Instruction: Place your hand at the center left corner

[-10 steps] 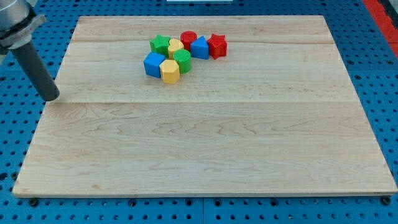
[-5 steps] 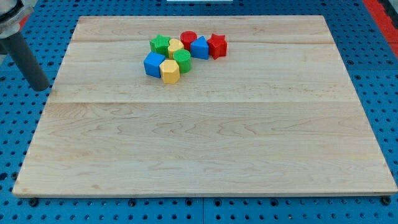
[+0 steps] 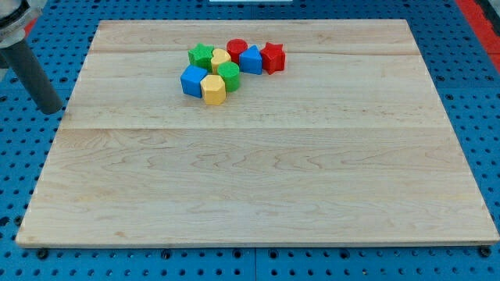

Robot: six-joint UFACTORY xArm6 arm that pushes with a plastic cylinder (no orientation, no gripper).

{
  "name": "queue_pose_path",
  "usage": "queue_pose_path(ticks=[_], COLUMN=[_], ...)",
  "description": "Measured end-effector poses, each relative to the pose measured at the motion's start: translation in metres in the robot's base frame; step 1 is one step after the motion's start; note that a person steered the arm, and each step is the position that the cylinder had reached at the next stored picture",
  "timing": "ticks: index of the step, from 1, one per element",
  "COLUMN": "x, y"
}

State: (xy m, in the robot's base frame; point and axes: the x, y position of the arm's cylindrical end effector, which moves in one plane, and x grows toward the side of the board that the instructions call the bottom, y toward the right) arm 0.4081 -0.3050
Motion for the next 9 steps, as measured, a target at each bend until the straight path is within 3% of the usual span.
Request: queue_pose_path(ticks=[4,7,9], x=[0.000,-0.038,-0.057], y=[0.000,0.004,0.086])
